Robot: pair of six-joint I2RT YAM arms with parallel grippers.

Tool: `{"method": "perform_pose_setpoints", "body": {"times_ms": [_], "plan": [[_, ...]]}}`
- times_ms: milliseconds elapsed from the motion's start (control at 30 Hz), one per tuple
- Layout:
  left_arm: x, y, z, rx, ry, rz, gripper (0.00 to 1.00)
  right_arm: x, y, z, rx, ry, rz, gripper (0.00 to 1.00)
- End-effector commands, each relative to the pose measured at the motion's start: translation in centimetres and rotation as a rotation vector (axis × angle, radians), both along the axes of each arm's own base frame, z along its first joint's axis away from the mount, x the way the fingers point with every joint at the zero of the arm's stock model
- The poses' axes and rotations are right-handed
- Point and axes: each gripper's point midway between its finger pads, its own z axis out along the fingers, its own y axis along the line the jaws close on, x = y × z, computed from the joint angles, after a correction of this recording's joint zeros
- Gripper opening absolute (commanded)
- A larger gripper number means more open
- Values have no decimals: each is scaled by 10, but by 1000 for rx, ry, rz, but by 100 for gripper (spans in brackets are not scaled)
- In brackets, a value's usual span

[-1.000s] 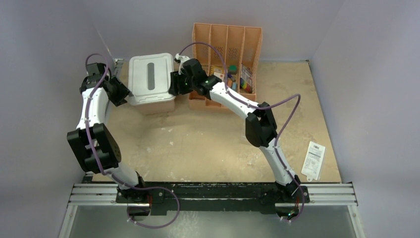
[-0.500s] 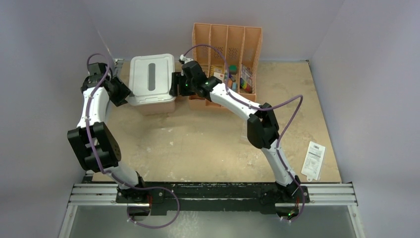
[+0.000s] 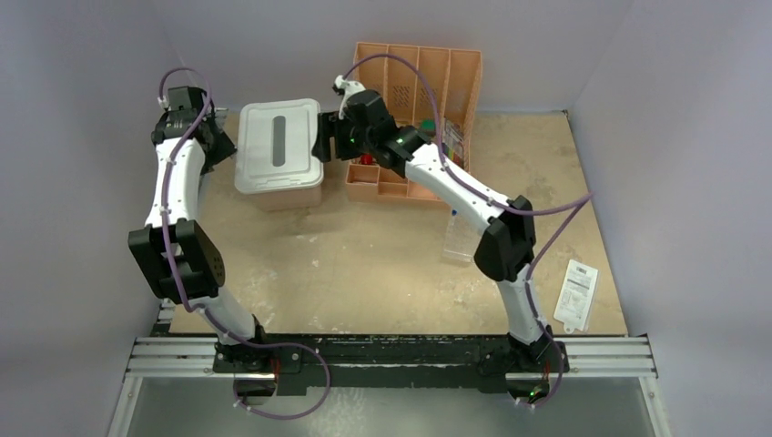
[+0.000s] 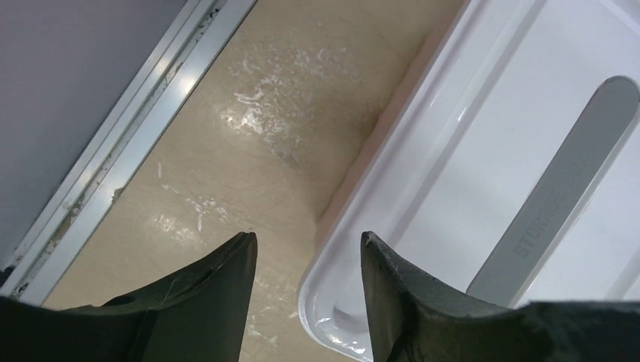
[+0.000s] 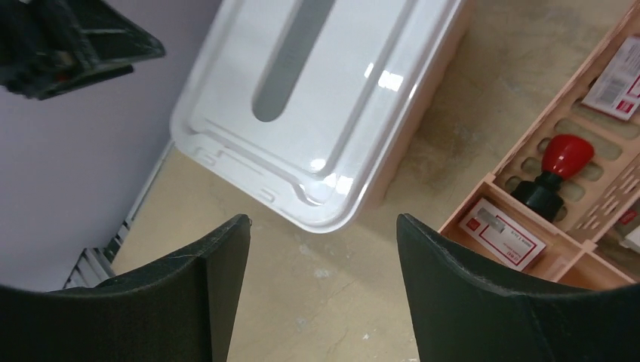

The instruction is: Organize the chemistry lab equipment

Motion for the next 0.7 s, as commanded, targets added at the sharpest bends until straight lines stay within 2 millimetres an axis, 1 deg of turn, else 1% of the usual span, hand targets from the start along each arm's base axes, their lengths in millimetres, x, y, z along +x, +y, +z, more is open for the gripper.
{"method": "perform_pose_setpoints", "body": {"times_ms": [0, 67, 133, 233, 267, 333, 367, 433, 533, 600, 667], "plan": [[4, 2, 36, 50, -82, -16, 53, -9, -18, 66, 50, -126, -2, 73], [14, -7, 41, 12, -128, -56, 53, -12, -24, 69, 48, -132, -12, 73], [28, -22, 47, -59, -190, -110, 51, -17, -30, 70, 43, -132, -18, 73], [51, -54, 58, -202, -312, -209, 40, -24, -37, 64, 29, -116, -18, 73], [60, -63, 65, -236, -364, -236, 38, -27, -40, 60, 24, -107, -18, 73], [70, -73, 69, -241, -413, -254, 34, -33, -45, 53, 19, -87, -23, 72], [72, -75, 68, -229, -423, -249, 34, -37, -47, 50, 18, -78, -24, 72], [77, -77, 63, -208, -421, -242, 33, -40, -56, 42, 5, -63, -51, 72], [82, -81, 49, -215, -389, -239, 29, -47, -68, 33, -13, -46, -73, 72], [83, -83, 40, -202, -370, -232, 28, -51, -75, 27, -26, -36, -87, 72], [84, -82, 27, -192, -333, -220, 28, -55, -79, 26, -32, -33, -92, 72]]}}
